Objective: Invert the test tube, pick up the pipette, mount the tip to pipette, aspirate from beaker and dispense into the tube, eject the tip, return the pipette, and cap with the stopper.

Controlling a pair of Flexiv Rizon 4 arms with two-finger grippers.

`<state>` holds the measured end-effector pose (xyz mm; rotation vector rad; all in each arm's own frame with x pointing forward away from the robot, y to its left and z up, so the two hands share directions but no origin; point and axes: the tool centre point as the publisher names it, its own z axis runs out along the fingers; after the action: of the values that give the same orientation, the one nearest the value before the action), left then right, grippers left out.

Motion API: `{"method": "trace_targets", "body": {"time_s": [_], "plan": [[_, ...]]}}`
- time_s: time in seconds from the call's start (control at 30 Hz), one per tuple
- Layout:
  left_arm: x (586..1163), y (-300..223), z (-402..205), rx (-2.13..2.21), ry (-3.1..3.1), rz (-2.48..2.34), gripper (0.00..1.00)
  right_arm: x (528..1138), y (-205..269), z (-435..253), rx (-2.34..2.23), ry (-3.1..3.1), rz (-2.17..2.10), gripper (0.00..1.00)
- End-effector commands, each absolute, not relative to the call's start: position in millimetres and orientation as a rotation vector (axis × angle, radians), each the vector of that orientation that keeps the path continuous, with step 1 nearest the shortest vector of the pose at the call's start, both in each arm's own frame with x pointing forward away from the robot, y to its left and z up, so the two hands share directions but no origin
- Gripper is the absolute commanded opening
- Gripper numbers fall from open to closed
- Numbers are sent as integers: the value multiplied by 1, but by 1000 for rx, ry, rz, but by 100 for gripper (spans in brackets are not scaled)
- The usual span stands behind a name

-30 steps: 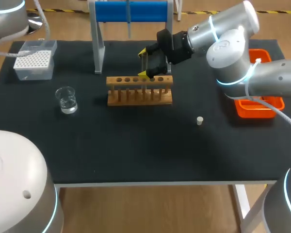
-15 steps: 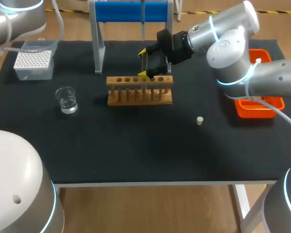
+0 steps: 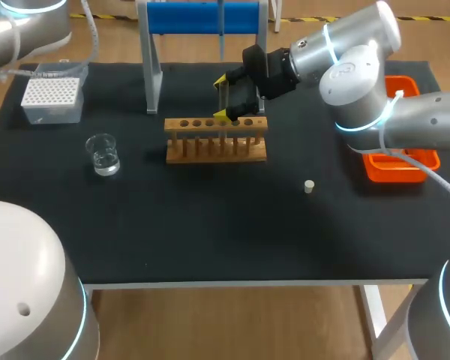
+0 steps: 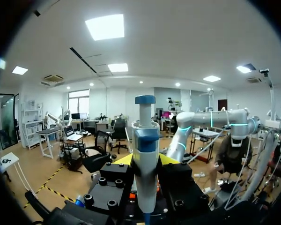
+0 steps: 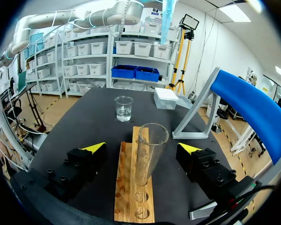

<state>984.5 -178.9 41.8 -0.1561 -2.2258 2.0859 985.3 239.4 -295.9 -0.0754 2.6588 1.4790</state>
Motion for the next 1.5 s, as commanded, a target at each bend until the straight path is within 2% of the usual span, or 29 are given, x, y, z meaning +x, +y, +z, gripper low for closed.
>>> {"method": "trace_targets", "body": {"time_s": [0.03,1.5], "plan": [[986,-178,43,-160,-2226,2081,0,986,239,-295,-77,2663,1478,100],[978,-188,19,-201,-2243,2087,0,986,239,-295,-77,2663,1478,100]]}}
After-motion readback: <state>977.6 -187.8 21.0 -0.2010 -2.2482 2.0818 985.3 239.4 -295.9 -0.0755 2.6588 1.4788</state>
